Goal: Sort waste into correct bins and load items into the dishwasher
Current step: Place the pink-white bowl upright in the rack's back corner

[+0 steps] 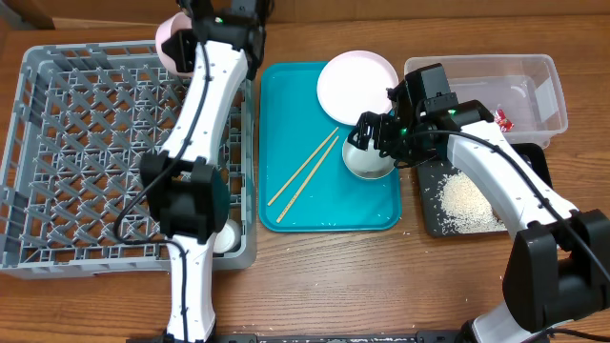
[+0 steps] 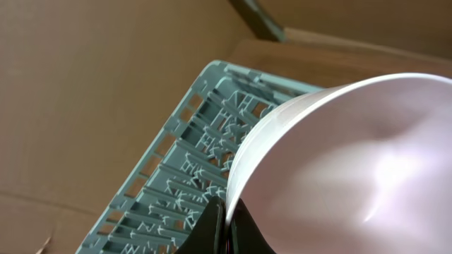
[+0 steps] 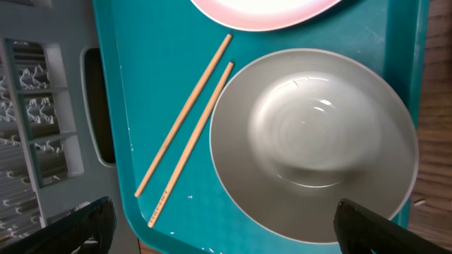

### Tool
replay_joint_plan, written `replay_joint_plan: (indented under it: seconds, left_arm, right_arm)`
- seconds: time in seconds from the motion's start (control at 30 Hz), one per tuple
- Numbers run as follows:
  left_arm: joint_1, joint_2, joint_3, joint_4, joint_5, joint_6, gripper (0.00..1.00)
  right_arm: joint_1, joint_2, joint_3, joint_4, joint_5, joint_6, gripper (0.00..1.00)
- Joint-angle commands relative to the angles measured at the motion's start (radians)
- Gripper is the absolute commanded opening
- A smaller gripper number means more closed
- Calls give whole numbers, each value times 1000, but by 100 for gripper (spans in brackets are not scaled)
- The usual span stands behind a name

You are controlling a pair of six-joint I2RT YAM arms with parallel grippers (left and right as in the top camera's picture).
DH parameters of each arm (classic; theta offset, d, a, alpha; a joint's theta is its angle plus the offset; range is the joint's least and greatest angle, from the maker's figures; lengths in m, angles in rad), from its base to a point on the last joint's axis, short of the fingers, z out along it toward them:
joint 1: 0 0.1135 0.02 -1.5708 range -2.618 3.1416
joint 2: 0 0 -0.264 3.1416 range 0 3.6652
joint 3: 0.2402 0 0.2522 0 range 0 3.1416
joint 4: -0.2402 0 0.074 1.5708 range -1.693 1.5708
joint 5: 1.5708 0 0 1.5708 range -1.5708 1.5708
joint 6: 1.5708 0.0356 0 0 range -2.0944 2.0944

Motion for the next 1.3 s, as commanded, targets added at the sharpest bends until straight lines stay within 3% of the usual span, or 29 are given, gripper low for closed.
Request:
replay_joint_plan:
  seconds: [0.0, 0.13, 0.37, 0.6, 0.83, 0.87, 0.97, 1.27]
  left_arm:
    - [-7, 87, -15, -9, -141, -104, 4]
    - [-7, 129, -15, -37, -210, -138, 4]
    - [-17, 135, -15, -29, -183, -136, 4]
    - [-60, 135, -15, -29, -101, -126, 4]
    - [-72, 137, -15, -29, 80, -107, 5]
    - [-72, 137, -15, -29, 96, -107, 9]
    - [-74, 137, -15, -29, 140, -102, 54]
    - [-100, 137, -15, -24, 207, -36, 61]
  right_arm:
    - [3, 3, 5, 6, 20, -6, 100]
    - [3, 3, 5, 6, 20, -6, 100]
    - [3, 3, 5, 7, 21, -6, 100]
    - [3, 3, 5, 4, 19, -5, 100]
    - [3, 3, 5, -5, 16, 2, 100]
    - [3, 3, 5, -5, 16, 2, 100]
    - [3, 3, 5, -4, 16, 2, 100]
    - [3, 3, 5, 9, 16, 2, 100]
